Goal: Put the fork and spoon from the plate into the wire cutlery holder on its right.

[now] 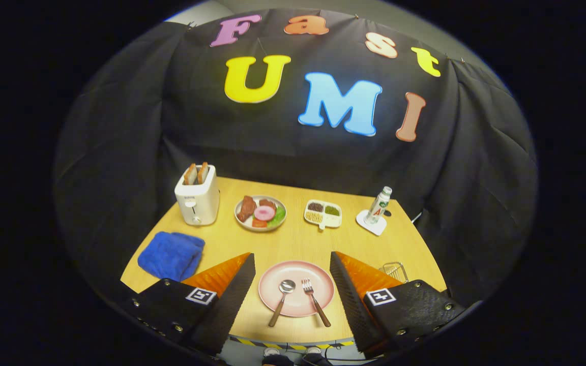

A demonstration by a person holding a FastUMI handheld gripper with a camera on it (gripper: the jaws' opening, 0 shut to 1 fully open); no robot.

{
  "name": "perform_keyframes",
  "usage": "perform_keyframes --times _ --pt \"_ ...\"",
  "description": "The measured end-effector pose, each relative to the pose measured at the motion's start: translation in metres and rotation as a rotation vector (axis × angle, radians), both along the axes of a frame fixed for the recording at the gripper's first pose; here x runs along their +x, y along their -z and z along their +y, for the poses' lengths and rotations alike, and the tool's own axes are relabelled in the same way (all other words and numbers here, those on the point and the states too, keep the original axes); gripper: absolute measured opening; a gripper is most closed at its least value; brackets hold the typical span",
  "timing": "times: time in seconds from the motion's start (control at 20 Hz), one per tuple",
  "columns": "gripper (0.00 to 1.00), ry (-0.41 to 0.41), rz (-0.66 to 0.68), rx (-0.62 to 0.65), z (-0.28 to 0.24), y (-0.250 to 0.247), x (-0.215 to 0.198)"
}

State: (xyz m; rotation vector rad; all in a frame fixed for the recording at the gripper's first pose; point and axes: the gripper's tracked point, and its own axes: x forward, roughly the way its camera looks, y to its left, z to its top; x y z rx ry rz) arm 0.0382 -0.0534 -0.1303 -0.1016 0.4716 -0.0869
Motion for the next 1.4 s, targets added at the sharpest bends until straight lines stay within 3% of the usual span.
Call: perform_keyframes --times 0.25,0.35,0.75,1.15,1.25,1.4 --pt "0.91 0.065 0.248 -0.028 -0.032 0.073 -0.006" --pt "0.81 0.074 0.331 -0.041 -0.043 0.096 -0.008" --pt "0.81 0.066 0.737 -0.087 -0.076 0.184 -0.023" --pt "0.81 0.046 0.81 -0.037 -0.088 0.223 -0.006" --pt "0.74 0.035 0.821 -0.039 -0.092 0.229 -0.002" --pt "0.74 0.018 0.835 -0.016 -0.094 0.24 -0.002"
